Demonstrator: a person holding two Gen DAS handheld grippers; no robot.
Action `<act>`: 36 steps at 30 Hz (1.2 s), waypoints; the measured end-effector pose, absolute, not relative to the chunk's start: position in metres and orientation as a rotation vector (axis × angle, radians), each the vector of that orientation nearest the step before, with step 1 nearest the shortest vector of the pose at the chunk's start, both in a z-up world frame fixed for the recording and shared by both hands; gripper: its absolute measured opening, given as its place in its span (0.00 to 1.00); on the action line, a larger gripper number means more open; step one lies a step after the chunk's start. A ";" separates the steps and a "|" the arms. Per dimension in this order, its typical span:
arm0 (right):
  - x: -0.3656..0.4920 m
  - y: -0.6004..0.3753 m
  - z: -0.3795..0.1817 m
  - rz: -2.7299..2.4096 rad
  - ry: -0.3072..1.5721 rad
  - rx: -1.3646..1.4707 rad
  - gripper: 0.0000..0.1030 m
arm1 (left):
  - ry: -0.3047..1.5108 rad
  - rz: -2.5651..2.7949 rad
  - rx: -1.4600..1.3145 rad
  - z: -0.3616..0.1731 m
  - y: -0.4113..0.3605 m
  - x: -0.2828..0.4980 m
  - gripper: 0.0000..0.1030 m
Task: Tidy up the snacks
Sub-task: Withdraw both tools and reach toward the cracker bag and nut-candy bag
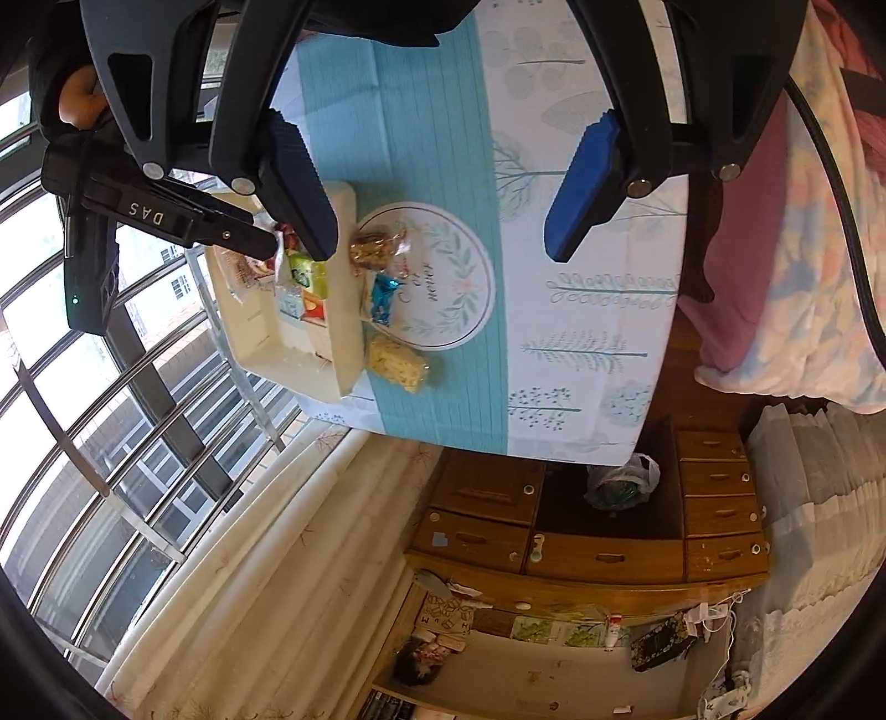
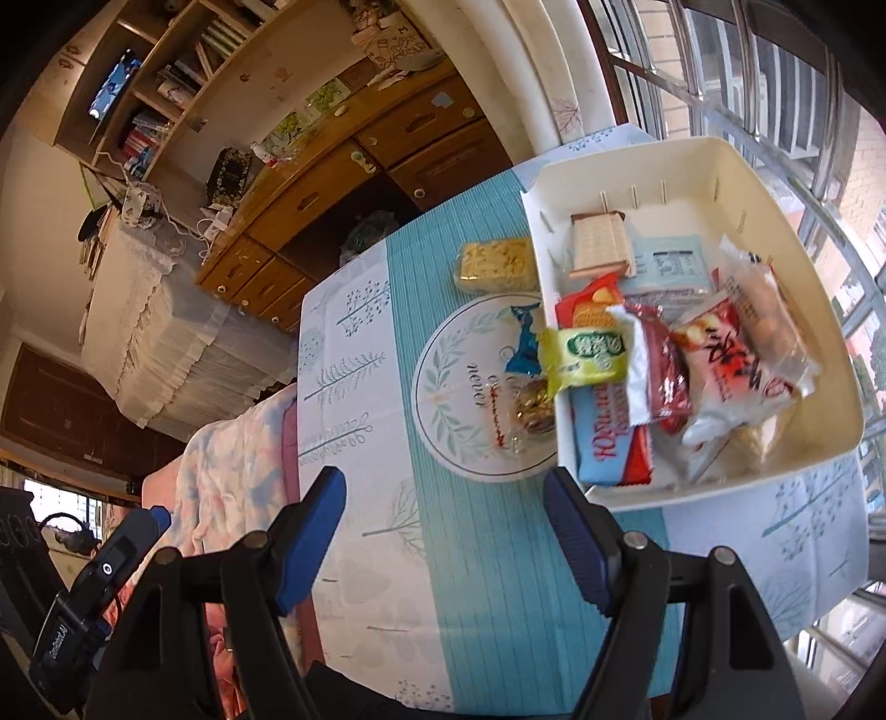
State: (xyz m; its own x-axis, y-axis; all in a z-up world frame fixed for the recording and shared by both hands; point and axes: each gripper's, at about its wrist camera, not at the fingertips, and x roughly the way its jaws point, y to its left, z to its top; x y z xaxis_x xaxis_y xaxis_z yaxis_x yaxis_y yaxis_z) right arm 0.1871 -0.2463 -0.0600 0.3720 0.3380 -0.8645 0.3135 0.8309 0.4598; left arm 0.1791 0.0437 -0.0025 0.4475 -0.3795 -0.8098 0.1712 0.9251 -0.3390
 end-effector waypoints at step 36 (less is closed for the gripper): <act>0.172 -0.228 -0.138 -0.560 1.120 1.092 0.72 | 1.220 -0.499 0.115 -0.055 0.032 0.320 0.81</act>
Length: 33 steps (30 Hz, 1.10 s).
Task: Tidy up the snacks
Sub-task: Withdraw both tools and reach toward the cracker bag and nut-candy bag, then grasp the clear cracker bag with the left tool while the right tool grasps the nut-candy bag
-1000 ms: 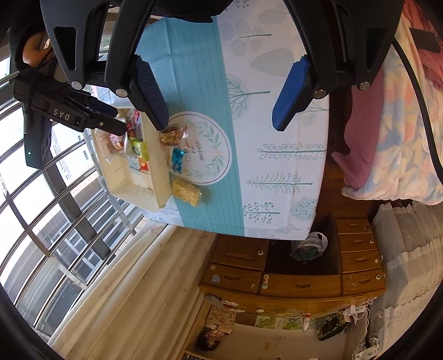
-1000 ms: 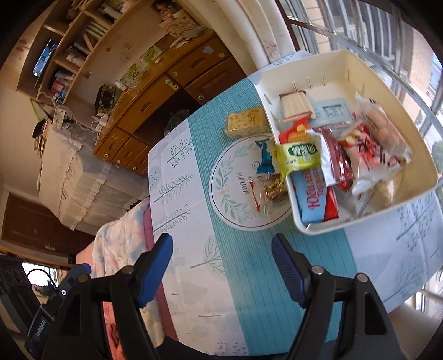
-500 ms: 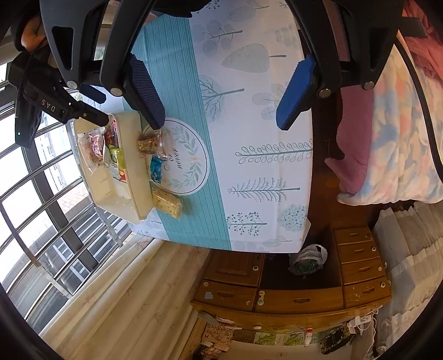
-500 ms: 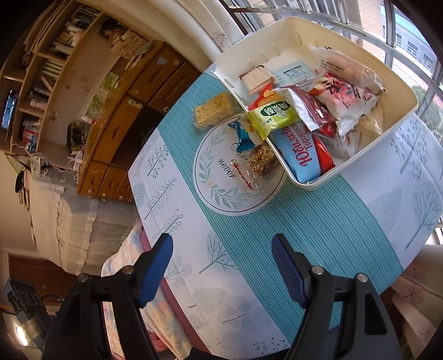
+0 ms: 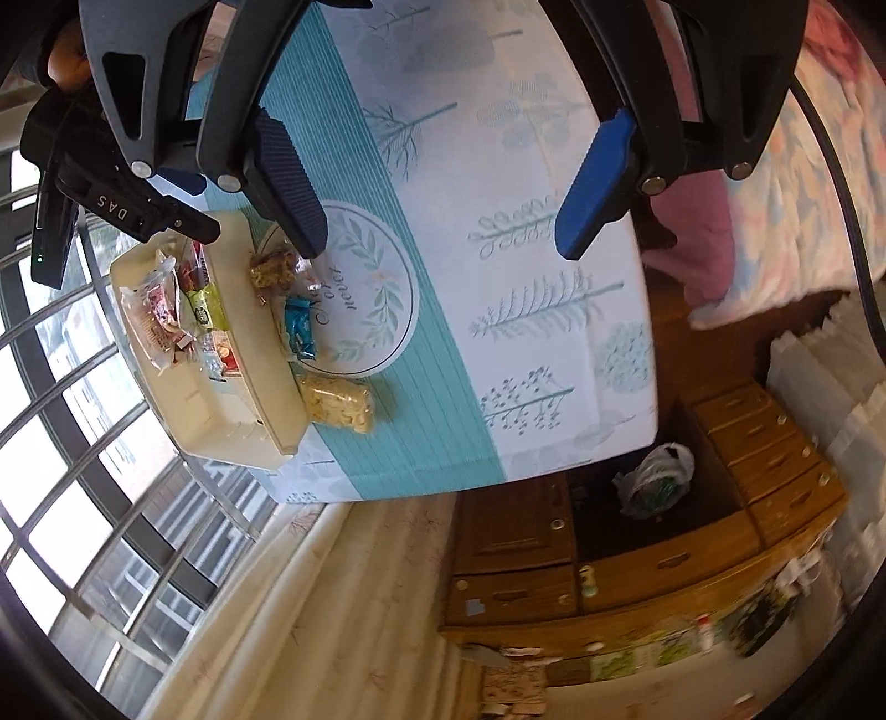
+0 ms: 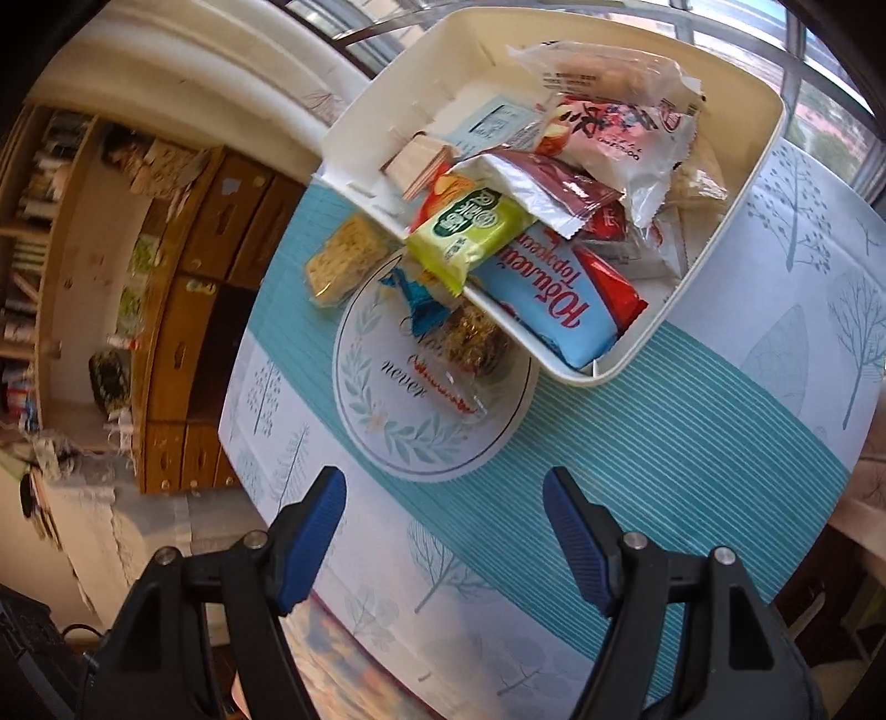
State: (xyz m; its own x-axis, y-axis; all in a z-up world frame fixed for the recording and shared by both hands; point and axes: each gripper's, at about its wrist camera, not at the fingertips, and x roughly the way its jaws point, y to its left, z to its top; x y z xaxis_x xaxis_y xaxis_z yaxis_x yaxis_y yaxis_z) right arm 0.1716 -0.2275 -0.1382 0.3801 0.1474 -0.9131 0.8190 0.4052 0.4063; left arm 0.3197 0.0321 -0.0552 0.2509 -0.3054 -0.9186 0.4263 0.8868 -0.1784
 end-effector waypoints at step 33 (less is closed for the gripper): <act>0.236 -0.239 -0.225 -0.808 1.133 0.976 0.72 | 1.138 -1.122 0.952 -0.233 -0.236 0.427 0.84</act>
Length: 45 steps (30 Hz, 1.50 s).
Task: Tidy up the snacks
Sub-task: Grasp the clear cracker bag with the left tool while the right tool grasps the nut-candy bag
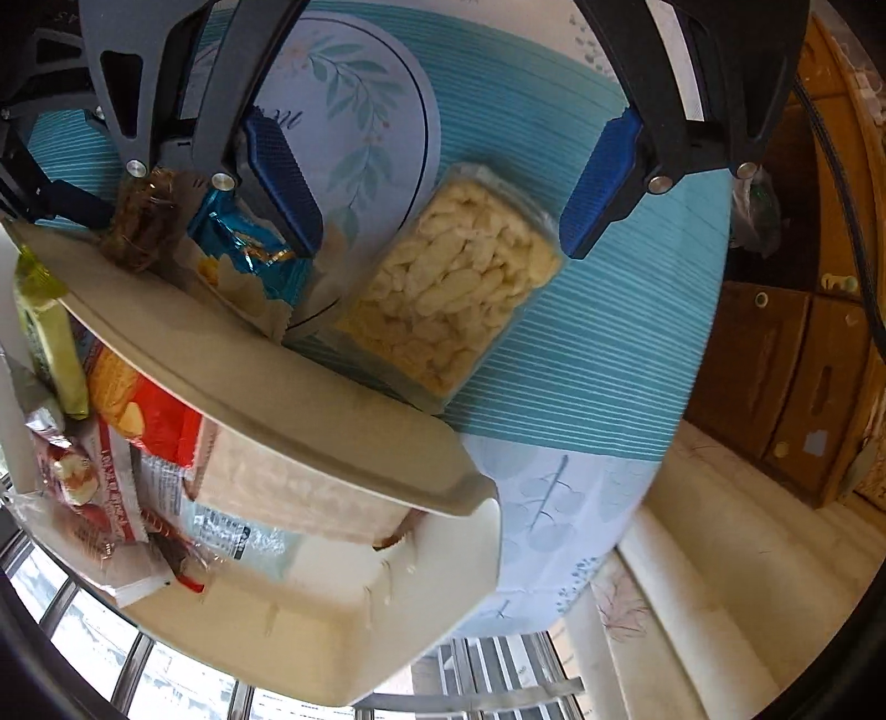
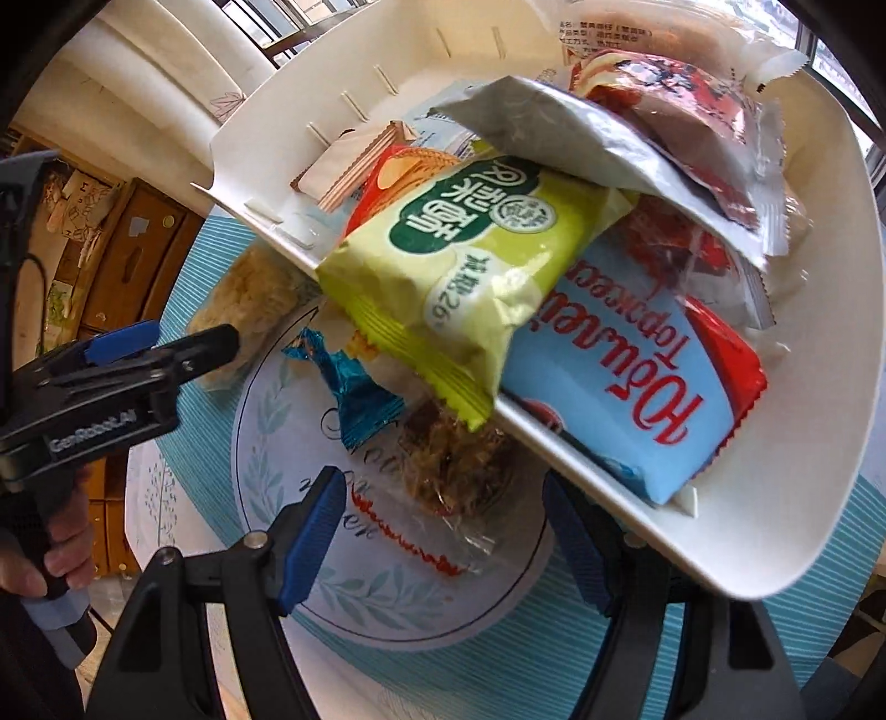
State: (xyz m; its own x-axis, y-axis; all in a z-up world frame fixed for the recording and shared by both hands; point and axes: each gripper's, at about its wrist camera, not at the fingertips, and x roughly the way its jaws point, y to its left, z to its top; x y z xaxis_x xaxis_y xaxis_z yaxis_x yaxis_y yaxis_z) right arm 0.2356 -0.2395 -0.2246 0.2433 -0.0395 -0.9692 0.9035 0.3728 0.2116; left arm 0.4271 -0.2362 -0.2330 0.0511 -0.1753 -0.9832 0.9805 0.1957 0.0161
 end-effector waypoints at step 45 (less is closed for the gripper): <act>0.276 -0.225 -0.239 -0.820 1.284 0.817 0.41 | 1.079 -1.156 0.708 -0.266 -0.215 0.411 0.66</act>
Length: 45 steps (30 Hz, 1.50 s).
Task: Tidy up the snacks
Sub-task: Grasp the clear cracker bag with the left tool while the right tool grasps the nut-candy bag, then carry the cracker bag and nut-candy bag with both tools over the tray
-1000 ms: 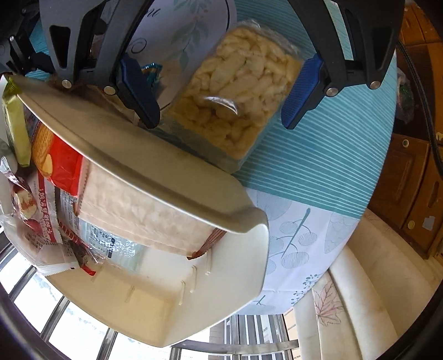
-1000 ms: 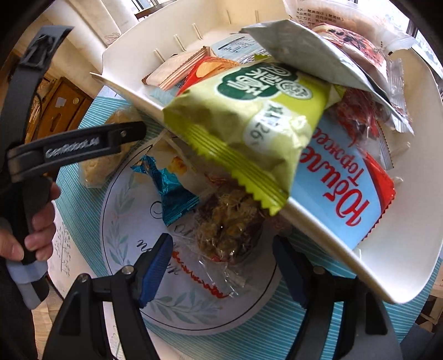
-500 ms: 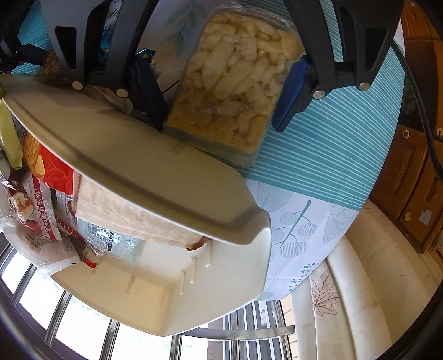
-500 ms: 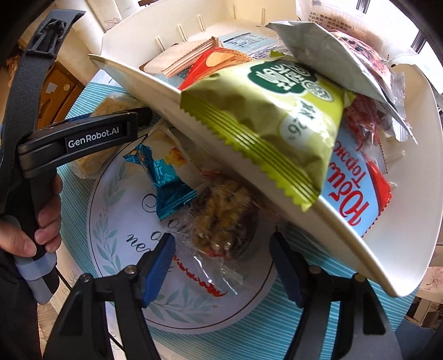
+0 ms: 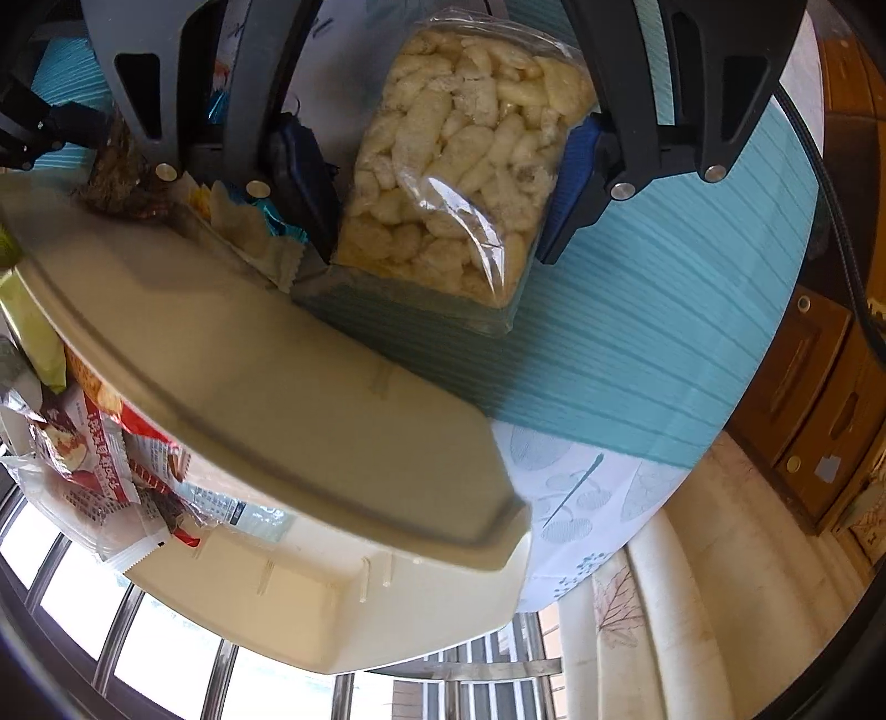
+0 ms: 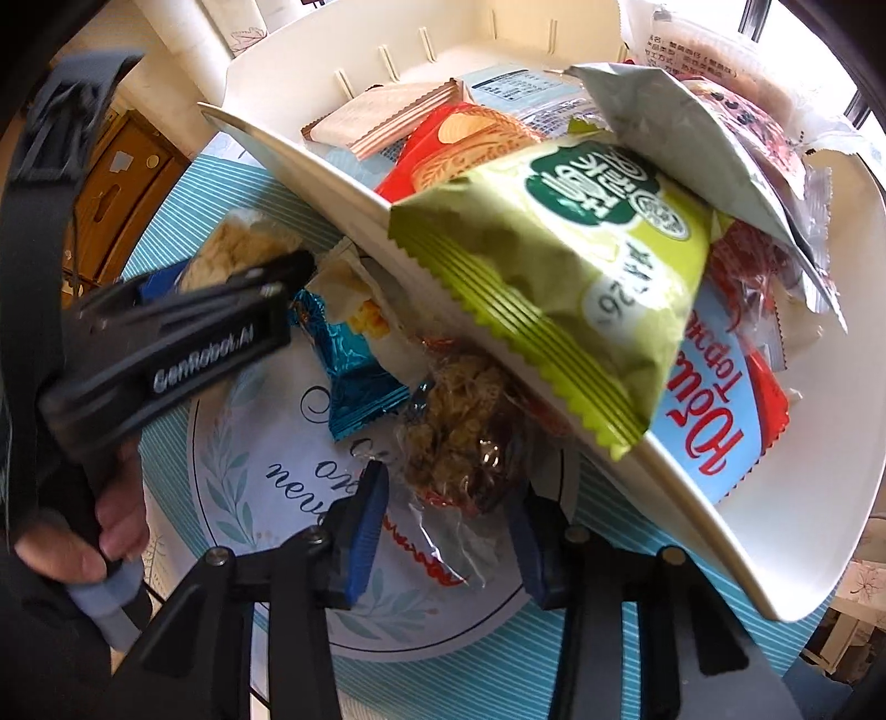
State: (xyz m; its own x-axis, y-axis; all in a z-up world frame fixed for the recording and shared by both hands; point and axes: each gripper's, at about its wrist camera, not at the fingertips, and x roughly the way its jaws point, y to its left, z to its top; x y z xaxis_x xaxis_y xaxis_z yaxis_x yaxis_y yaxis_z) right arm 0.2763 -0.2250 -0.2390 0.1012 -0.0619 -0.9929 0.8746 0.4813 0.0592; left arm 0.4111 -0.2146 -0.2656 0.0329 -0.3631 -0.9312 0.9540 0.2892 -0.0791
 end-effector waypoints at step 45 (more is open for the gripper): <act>0.165 -0.149 -0.125 -0.510 1.281 0.824 0.27 | 1.314 -0.413 -0.066 -0.146 0.101 0.200 0.65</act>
State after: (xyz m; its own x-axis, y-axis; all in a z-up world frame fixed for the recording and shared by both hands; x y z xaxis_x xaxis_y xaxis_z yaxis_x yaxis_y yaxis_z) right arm 0.1652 -0.1493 -0.1249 0.2368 0.1066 -0.9657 0.7411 0.6230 0.2505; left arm 0.2003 0.1012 -0.1457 0.1926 -0.3308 -0.9238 0.2575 0.9255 -0.2777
